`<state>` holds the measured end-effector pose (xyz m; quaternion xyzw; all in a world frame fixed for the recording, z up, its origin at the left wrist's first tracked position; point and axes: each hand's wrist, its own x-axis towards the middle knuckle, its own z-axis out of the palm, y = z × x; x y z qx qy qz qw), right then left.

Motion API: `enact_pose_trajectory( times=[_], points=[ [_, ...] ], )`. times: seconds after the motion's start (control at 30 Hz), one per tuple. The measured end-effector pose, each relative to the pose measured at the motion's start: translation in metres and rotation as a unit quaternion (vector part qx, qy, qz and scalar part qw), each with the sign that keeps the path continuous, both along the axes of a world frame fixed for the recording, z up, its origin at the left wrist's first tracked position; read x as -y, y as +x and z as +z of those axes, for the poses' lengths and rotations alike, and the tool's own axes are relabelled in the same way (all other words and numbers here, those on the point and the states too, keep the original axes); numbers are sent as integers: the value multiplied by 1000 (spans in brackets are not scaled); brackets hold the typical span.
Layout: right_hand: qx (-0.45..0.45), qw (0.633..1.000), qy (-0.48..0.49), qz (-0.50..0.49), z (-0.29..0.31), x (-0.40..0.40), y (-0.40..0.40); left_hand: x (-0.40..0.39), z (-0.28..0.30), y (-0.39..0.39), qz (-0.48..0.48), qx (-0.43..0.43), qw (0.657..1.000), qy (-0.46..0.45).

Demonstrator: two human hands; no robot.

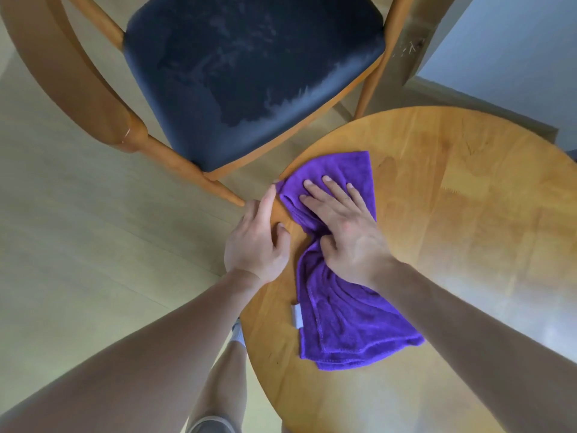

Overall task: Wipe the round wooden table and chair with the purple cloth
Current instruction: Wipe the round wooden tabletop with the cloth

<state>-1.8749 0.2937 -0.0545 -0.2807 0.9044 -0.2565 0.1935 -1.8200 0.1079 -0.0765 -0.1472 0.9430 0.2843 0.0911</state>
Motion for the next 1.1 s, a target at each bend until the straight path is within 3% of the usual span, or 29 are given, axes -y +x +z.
enact_pose_trajectory(
  times=[0.1,0.3,0.37,0.43,0.53,0.63,0.7,0.83,0.97,1.03,1.1],
  points=[
    [-18,999,-16,26,-1,-25,-17,0,-1,0,-7,-3,1000,8],
    [-37,973,-31,-227,-2,28,-11,1,3,-2,-8,7,1000,7],
    [-31,968,-17,-249,0,42,-2,0,4,-2,-10,8,1000,1],
    [-29,982,-5,-187,1,41,7,0,5,-2,-9,13,1000,-1],
    [-39,999,12,4,2,12,13,0,6,-3,-9,16,1000,-1],
    [-49,983,39,171,2,-28,-8,0,6,-3,-11,19,1000,5],
    [-61,978,53,194,3,-44,-32,1,4,-2,-11,15,1000,5],
    [-71,997,21,-15,2,-34,-60,2,2,-4,-19,9,1000,3],
    [-44,971,21,-233,4,23,-40,1,2,-4,-7,1,1000,-1],
    [-36,977,19,-210,5,43,-20,0,3,-3,-2,-2,1000,-1],
    [-27,993,18,-112,6,45,-2,0,1,-3,-5,-5,1000,-8]
  ],
)
